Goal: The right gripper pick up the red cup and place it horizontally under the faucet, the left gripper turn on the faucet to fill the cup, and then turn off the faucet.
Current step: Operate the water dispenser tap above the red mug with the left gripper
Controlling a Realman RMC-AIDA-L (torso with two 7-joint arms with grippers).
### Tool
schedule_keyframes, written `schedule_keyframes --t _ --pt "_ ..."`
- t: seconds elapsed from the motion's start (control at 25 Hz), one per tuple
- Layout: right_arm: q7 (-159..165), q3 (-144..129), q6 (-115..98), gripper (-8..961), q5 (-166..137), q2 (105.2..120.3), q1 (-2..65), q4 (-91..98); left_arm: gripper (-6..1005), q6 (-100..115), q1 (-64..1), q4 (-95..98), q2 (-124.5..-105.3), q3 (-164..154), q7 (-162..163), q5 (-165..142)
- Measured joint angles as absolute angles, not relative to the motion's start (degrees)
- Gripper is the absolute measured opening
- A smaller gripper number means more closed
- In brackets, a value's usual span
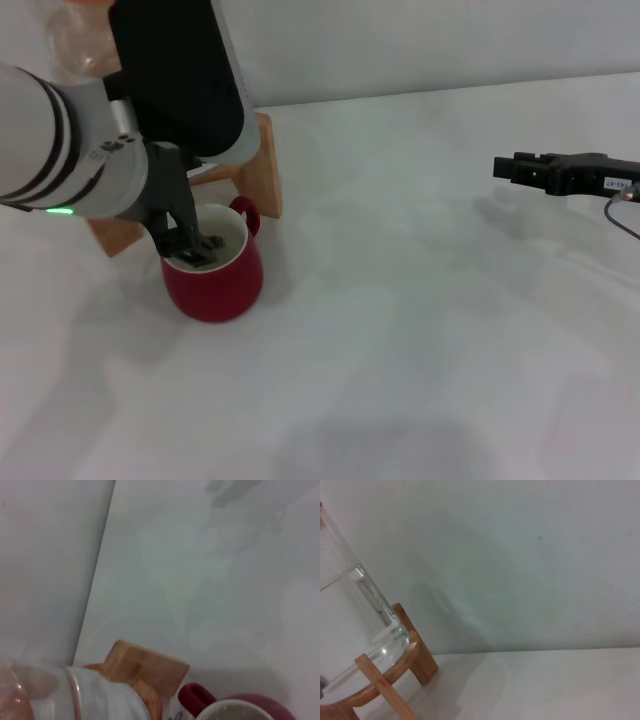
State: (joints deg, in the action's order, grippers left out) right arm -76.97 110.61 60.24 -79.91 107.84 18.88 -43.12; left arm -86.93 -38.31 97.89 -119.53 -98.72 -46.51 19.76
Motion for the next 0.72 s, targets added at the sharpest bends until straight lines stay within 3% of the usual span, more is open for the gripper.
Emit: schedule_keyframes --t 0.72 --pt "-77.0 110.7 60.4 402 -79.9 107.77 18.9 -43.1 876 -86.3 -38.8 97.5 -119.53 -99.7 -46.0 19.0"
